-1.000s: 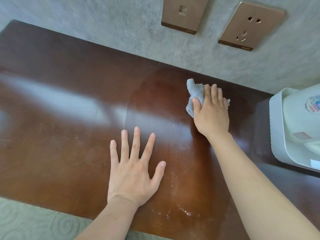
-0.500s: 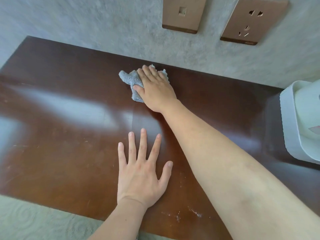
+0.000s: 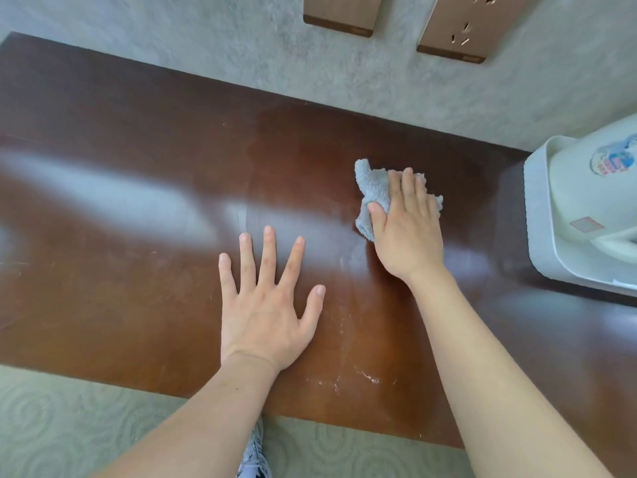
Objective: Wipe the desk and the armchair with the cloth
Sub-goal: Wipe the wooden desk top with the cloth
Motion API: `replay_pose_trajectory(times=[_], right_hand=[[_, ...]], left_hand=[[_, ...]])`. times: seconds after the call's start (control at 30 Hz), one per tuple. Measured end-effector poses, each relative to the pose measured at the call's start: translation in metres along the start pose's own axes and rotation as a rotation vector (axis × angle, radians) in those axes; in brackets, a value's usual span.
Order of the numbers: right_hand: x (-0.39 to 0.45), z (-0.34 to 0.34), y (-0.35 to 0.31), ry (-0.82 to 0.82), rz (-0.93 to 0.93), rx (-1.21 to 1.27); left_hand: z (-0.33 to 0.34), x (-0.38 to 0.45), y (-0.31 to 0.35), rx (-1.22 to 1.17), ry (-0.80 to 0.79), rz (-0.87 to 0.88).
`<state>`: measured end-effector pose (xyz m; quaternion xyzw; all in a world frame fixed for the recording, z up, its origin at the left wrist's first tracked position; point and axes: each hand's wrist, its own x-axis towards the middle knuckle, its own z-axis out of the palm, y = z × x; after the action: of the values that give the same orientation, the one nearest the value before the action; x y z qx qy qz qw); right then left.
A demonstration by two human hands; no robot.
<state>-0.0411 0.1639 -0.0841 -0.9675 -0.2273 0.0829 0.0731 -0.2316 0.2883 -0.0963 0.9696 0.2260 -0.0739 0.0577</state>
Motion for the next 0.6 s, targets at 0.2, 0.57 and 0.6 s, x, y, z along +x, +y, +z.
replay_pose_trajectory(times=[0.2,0.57,0.6], right_hand=[[-0.115,0.001,0.005,-0.162,-0.04,0.089],[-0.235,0.021,-0.03,-0.222,0.17,0.152],[-0.232,0.026,-0.035,-0.181,0.187,0.096]], left_hand=[[-0.001,0.0,0.001,0.006,0.002,-0.012],[0.0,0.0,0.001,-0.009,0.032,-0.015],[0.0,0.0,0.002,-0.007,0.031,-0.015]])
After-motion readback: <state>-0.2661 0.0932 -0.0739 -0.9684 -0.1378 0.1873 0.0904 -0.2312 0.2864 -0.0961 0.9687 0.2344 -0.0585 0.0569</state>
